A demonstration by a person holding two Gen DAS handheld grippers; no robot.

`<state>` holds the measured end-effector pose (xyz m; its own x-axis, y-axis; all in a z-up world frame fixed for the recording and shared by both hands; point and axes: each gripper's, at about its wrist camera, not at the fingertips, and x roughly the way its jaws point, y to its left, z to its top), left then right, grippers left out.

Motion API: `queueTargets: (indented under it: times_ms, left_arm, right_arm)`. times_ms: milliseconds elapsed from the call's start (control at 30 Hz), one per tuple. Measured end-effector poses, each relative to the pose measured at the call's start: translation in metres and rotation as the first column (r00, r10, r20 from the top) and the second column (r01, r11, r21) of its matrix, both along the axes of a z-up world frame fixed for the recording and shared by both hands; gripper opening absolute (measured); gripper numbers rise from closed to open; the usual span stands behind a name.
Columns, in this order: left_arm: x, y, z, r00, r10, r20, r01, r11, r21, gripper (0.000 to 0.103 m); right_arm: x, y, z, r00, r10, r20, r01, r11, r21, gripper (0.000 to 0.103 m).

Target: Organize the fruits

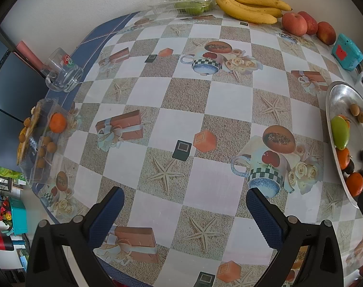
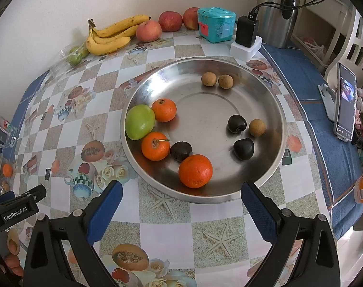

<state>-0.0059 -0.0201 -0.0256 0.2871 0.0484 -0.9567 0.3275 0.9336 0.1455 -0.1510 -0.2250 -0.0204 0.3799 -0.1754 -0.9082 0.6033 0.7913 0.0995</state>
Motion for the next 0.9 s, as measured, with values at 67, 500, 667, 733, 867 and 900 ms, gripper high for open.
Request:
queueTargets:
  times_ms: [67, 500, 667, 733, 867, 900]
  left_arm:
    - [-0.0001, 0.0001, -0.0002, 1.000, 0.000, 0.000, 0.000, 1.000, 0.000, 0.103]
    - [-0.0005, 0.0005, -0.0006, 1.000, -0.001, 0.000, 0.001, 1.000, 0.000, 0.103]
    - [-0.0003, 0.0003, -0.0008, 1.000, 0.003, -0.002, -0.003, 1.000, -0.002, 0.103]
    - [-0.0012, 0.0015, -0.0020, 1.000, 0.004, -0.003, -0.004, 1.000, -0.006, 0.103]
    - [-0.0012, 0.0021, -0.0019, 1.000, 0.003, -0.003, -0.003, 1.000, -0.007, 0.103]
    - [-0.0008, 0.0020, -0.0018, 1.000, 0.003, -0.004, -0.003, 1.000, -0.006, 0.103]
  right_arm:
    - [-0.0001, 0.0000, -0.0007, 1.000, 0.003, -0.002, -0.003, 1.000, 0.001, 0.099]
    - [0.0004, -0.0004, -0.0015, 1.000, 0.009, -0.009, -0.009, 1.000, 0.003, 0.099]
    - [0.0000, -0.0008, -0.0017, 1.000, 0.008, -0.011, -0.008, 1.000, 0.006, 0.099]
    - [0.0000, -0.0008, -0.0017, 1.000, 0.009, -0.011, -0.009, 1.000, 0.006, 0.099]
    - [-0.0004, -0.0009, -0.0016, 1.000, 0.010, -0.013, -0.010, 1.000, 0.006, 0.099]
    - [-0.0001, -0.0010, -0.0015, 1.000, 0.010, -0.013, -0.010, 1.000, 0.006, 0.099]
